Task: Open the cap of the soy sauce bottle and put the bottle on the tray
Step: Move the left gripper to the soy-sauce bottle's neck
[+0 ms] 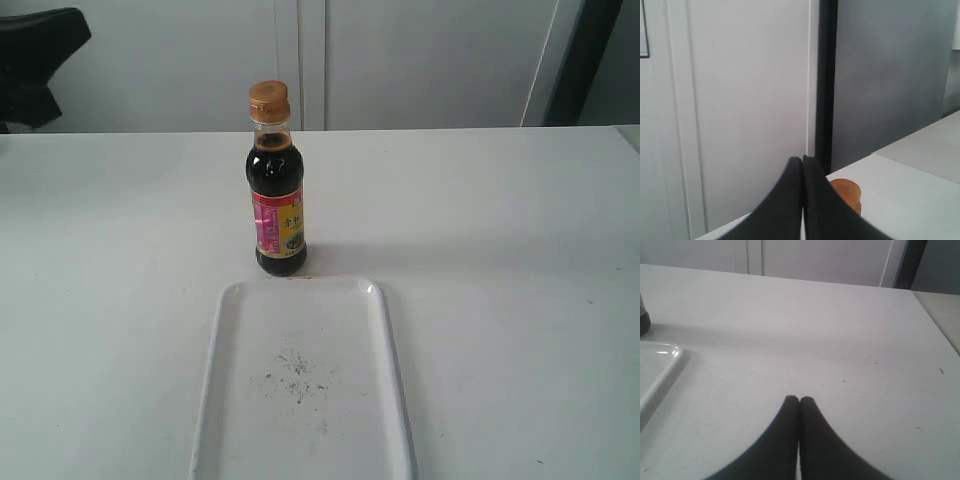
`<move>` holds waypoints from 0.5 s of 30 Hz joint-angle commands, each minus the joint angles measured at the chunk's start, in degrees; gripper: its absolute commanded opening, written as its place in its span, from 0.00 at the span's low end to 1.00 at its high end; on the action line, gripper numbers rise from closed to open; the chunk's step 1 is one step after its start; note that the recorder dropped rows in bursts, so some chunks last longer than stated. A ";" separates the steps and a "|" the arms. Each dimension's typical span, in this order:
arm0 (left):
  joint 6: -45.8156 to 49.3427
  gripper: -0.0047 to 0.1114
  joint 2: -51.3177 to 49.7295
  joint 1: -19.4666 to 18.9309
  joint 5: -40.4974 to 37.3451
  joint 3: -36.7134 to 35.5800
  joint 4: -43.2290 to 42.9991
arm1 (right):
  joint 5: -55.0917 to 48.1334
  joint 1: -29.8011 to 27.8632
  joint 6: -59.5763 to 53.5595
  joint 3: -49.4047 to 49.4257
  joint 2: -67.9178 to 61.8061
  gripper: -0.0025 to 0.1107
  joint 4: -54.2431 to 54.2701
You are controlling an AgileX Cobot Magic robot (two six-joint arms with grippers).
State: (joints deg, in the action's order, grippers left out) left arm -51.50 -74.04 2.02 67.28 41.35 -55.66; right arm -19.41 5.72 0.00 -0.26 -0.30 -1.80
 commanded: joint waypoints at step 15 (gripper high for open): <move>-2.41 0.90 -13.93 11.42 0.77 13.29 -5.26 | 0.18 -0.39 0.00 0.26 0.30 0.02 -0.10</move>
State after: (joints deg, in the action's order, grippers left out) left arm -53.24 -86.97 11.81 68.03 53.17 -61.12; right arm -19.41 5.72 0.00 -0.26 -0.30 -1.80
